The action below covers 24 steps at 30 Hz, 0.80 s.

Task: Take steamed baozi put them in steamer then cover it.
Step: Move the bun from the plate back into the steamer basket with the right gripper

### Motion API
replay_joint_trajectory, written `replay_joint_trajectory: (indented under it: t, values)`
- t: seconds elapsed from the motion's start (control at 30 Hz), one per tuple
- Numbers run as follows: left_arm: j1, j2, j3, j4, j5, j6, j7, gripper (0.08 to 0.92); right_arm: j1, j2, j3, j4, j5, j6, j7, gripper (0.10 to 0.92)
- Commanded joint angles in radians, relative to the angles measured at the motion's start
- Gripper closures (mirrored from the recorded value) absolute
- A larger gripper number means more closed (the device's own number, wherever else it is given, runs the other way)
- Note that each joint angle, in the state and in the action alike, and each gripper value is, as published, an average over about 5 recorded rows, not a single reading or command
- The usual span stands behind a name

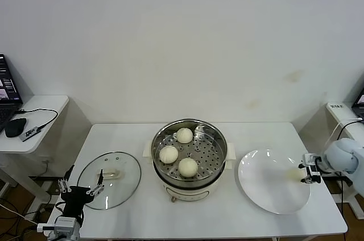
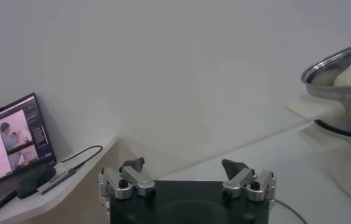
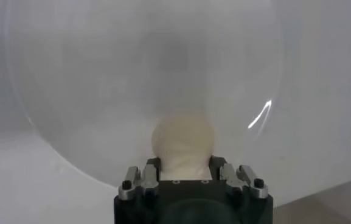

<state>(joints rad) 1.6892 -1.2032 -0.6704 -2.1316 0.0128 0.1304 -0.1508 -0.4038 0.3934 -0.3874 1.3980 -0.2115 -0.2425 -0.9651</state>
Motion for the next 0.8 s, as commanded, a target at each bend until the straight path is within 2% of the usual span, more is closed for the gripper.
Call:
replay_joint_trajectory:
  t: [0.03,0.4,0.67,0.8]
  values:
    - [-0.002,0.001,0.004,-0.003,0.001,0.001,0.0,0.177,0.237,-0.077,-0.107,0.15,0.131,-0.046,-0.003,0.516]
    - [-0.011,0.014,0.017,-0.009,0.003,0.003,0.001,0.177,0.668,-0.088,-0.394,0.316,0.377,-0.155,0.003,0.515]
    - [-0.017,0.023,0.018,-0.009,0.003,0.006,0.002,0.177,1.021,0.055,-0.713,0.369,0.545,-0.25,0.055,0.515]
    - [-0.017,0.019,0.017,-0.002,0.003,0.006,0.002,0.177,1.095,0.158,-0.788,0.364,0.629,-0.298,0.091,0.513]
